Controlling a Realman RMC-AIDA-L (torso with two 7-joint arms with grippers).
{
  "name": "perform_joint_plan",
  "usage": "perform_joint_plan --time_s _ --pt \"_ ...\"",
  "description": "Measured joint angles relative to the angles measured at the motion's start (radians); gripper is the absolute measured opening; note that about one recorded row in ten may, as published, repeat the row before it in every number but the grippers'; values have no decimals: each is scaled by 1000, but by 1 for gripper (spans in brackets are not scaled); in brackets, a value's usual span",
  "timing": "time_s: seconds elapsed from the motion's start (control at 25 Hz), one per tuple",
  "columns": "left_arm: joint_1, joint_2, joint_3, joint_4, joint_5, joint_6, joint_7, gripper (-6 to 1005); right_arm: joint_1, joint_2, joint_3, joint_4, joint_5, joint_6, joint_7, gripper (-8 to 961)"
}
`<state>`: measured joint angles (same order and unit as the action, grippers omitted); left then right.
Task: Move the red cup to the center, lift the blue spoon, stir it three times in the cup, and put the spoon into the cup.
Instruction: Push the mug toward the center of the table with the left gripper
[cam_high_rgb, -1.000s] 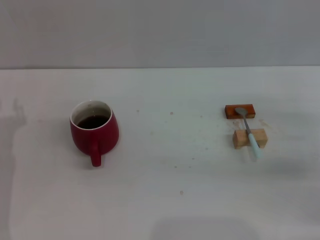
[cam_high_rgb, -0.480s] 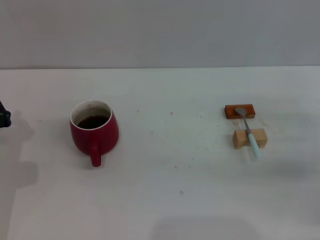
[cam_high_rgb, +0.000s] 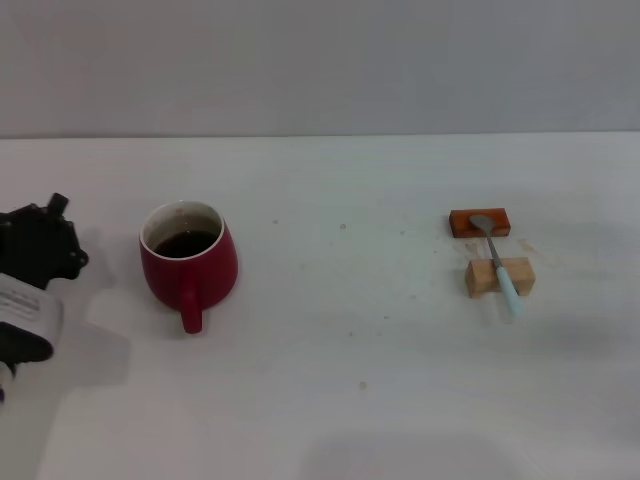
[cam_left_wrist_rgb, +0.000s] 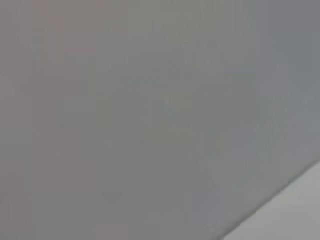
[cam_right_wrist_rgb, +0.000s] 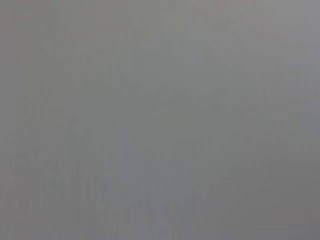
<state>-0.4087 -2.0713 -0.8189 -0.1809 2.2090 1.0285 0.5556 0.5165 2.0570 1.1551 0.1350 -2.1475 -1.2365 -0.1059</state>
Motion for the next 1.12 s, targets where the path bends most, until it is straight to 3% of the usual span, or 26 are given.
perform_joint_plan --time_s 0.52,1.12 --pt "-25 1 141 2 0 -23 34 0 -7 3 0 0 0 0 0 790" --pt "-39 -1 206 -35 0 -65 60 1 -6 6 0 0 0 0 0 790"
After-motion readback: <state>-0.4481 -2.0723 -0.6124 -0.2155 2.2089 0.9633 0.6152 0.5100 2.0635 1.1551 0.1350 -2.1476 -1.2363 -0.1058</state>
